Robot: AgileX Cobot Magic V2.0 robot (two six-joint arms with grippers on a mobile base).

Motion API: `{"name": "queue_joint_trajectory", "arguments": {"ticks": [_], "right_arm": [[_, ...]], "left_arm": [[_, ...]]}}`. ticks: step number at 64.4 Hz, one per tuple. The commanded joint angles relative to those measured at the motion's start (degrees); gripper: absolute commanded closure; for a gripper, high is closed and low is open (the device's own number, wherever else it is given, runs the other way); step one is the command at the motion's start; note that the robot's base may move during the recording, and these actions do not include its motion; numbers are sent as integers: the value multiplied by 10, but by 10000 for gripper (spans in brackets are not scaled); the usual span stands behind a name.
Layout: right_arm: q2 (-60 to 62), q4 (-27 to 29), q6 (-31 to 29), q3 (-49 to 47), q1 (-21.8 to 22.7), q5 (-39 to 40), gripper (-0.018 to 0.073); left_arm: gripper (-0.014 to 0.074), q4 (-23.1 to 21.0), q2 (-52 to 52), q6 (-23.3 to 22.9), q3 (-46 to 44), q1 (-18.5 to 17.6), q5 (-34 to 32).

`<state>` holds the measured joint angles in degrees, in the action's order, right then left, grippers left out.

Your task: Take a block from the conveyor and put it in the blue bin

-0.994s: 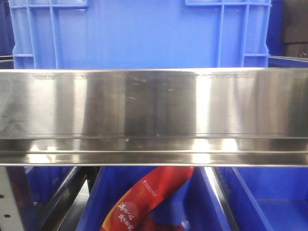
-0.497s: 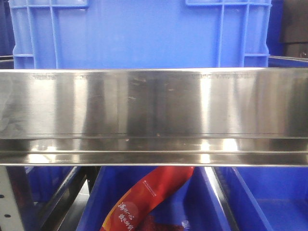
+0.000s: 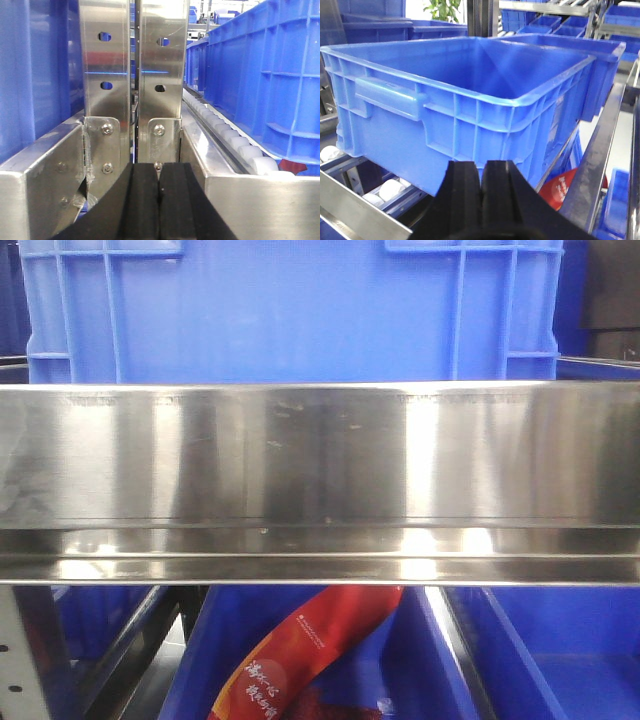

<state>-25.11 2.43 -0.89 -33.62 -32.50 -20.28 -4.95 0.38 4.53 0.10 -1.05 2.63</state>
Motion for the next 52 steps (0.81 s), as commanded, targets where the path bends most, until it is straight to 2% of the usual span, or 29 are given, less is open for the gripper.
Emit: {"name": "queue_joint_trajectory", "arguments": {"ticks": [1,14,27,38,45,52], "right_arm": [[23,-10,-2,17,26,20,721],[109,12,-2,87,163,25,721],[191,35,-2,199,263,73,721],[251,49,-2,288,300,145,721],[251,49,-2,332,303,189,721],[251,49,-2,336,303,216,721]], "left_arm": [[707,0,-4,-3,-1,1,-11],[707,0,-4,-3,-1,1,-11],[707,0,-4,-3,-1,1,-11],[707,0,-4,-3,-1,1,-11],[707,0,-4,-3,-1,1,-11],[707,0,-4,-3,-1,1,-11]]}}
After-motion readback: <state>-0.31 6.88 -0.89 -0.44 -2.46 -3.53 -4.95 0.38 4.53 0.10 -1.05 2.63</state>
